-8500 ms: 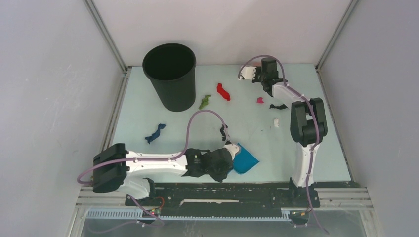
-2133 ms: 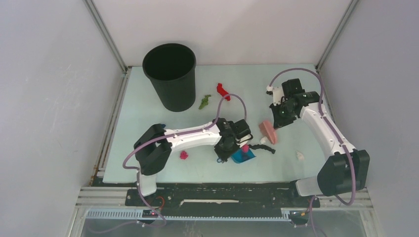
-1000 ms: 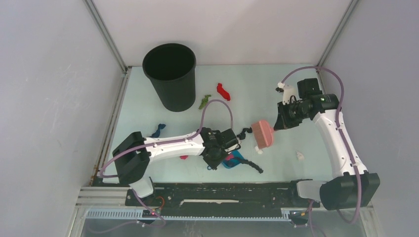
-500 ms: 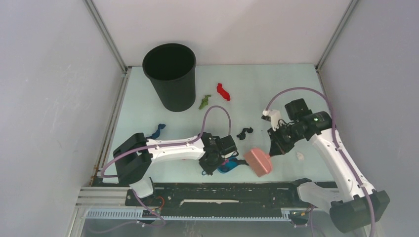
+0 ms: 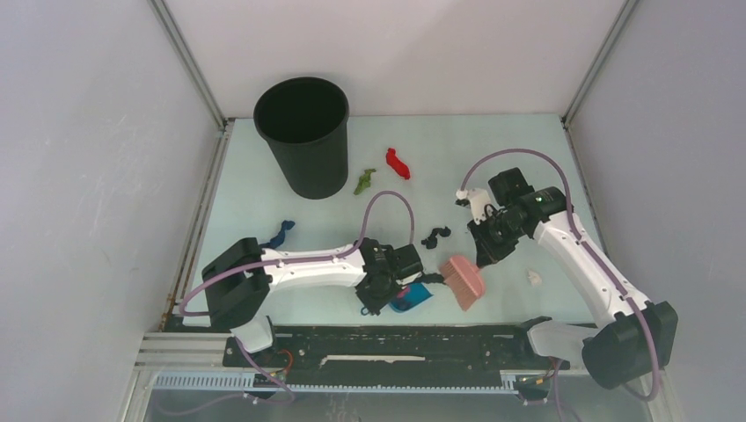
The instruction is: Sweep away the paper scraps from the table
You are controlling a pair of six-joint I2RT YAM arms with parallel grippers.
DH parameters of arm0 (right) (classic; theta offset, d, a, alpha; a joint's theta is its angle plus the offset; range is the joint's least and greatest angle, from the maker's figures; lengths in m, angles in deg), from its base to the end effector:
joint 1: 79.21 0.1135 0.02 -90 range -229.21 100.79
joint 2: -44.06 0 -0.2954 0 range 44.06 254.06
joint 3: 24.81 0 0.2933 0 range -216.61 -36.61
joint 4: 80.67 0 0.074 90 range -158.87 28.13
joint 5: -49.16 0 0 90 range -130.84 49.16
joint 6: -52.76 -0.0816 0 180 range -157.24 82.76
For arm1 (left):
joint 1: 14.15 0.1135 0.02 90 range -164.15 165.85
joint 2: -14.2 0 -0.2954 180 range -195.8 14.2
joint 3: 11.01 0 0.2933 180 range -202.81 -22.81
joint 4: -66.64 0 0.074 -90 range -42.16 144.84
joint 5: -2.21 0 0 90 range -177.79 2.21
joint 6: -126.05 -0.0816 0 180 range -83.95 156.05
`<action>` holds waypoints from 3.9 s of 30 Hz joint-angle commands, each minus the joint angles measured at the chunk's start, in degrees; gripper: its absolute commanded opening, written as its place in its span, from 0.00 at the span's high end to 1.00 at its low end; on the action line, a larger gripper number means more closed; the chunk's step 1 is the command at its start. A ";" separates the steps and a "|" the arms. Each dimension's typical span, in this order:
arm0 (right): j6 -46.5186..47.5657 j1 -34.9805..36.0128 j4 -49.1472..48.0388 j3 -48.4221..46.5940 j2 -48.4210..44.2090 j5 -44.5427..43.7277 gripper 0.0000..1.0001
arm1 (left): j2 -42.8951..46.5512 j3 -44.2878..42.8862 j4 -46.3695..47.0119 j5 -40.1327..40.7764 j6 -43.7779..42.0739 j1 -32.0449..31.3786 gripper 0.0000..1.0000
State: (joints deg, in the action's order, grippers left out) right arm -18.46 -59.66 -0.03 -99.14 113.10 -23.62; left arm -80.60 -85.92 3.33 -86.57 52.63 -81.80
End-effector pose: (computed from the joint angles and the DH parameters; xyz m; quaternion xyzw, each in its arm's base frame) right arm 0.2226 0.1047 0.2694 -0.3400 0.9200 0.1493 0.1251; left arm 0.1305 -0.3128 0.1536 0.4297 0.9010 -0.0319 0.0511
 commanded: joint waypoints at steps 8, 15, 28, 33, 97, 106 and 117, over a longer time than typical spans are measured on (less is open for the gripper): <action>-1.09 -3.39 -2.65 -11.07 -3.58 -2.32 1.00 | -2.06 -5.31 1.49 -0.77 -0.79 -1.16 1.00; 0.34 -9.30 -4.61 -12.70 -3.63 -10.87 1.00 | -6.60 -11.24 0.58 -2.76 -1.35 -1.13 1.00; -5.53 -0.64 -8.22 -5.90 4.86 -12.41 1.00 | -14.32 -20.30 -1.34 -3.54 -2.94 -1.07 1.00; -7.04 -0.86 -5.28 -5.88 3.41 -2.48 1.00 | -16.61 -22.48 -0.12 -3.61 -3.22 -1.07 1.00; -9.08 -37.74 -19.61 5.05 2.04 32.35 1.00 | 6.80 -45.26 -2.10 -4.78 1.41 35.73 1.00; -8.37 -38.05 -19.57 5.48 1.88 32.53 1.00 | 15.63 -27.36 36.00 -24.26 31.25 50.61 1.00; -8.44 -38.45 -19.96 5.50 2.50 31.93 1.00 | 20.61 2.78 93.54 -26.92 71.43 54.81 1.00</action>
State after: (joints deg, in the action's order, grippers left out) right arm -27.11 -97.86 -18.54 -93.98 116.59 7.28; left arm -61.08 -88.35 70.80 -111.95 106.84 -28.12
